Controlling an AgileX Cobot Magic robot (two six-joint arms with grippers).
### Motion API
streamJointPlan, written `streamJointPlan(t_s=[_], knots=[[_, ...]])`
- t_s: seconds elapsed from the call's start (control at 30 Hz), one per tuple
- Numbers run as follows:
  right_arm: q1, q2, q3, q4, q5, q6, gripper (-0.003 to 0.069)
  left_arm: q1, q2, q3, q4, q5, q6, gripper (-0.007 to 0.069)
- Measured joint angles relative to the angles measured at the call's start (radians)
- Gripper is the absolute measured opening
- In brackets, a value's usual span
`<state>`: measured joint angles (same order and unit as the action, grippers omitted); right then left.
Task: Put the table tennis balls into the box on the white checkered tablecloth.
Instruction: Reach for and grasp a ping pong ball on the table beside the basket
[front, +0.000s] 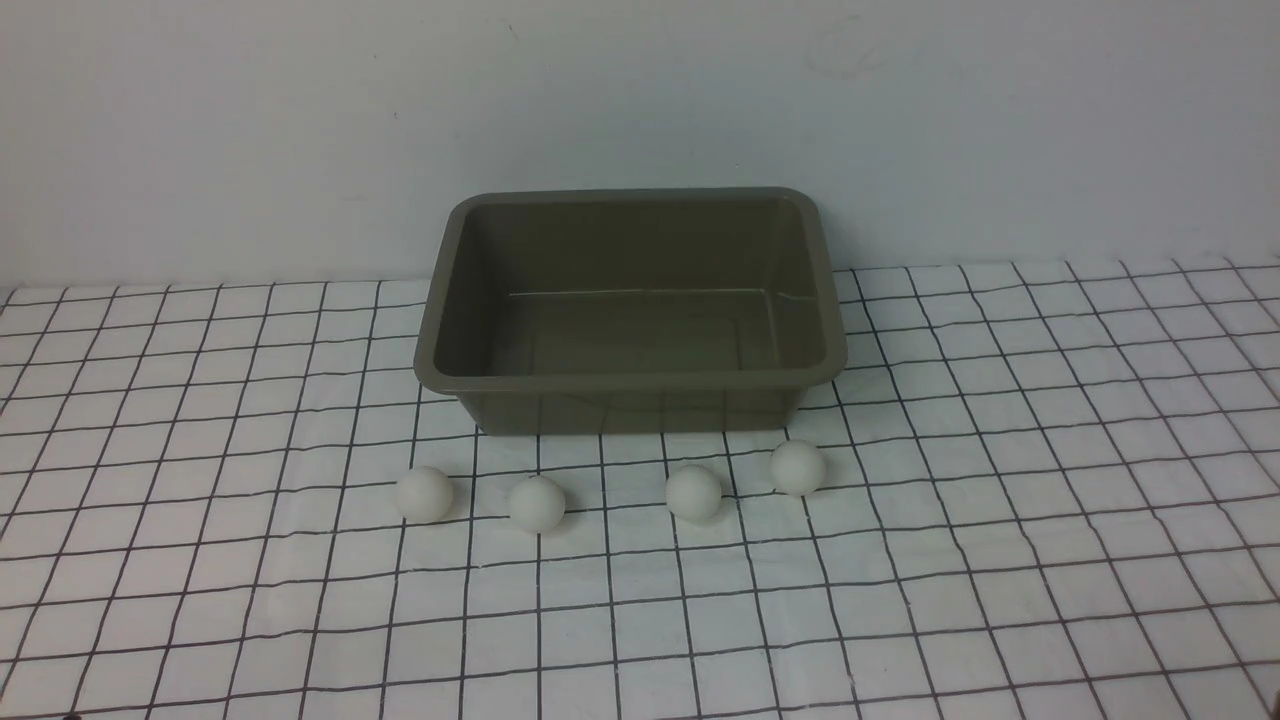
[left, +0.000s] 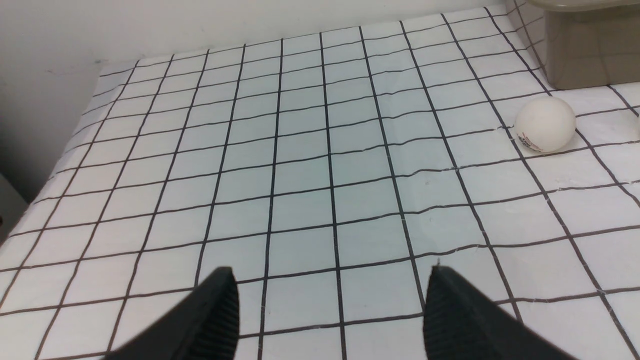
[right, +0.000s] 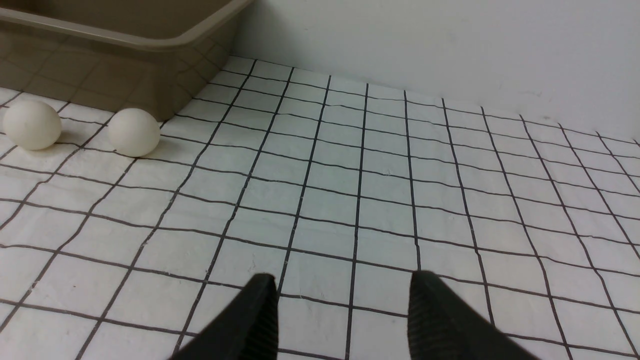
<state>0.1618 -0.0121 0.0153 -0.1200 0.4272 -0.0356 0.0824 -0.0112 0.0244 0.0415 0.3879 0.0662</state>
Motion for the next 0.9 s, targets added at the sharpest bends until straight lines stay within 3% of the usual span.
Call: streamJointPlan(t_s=[0.63,0.9], knots=[[0.000,0.000,-0.004,0.001,-0.012,-0.017,0.0335,0.000,0.000,0.000,0.000,0.000,0.000,0.0447],[0.000,0.000,-0.222,0.038,0.100,0.086,0.0335,0.000,0.000,0.000,0.000,0.000,0.000,0.0447]])
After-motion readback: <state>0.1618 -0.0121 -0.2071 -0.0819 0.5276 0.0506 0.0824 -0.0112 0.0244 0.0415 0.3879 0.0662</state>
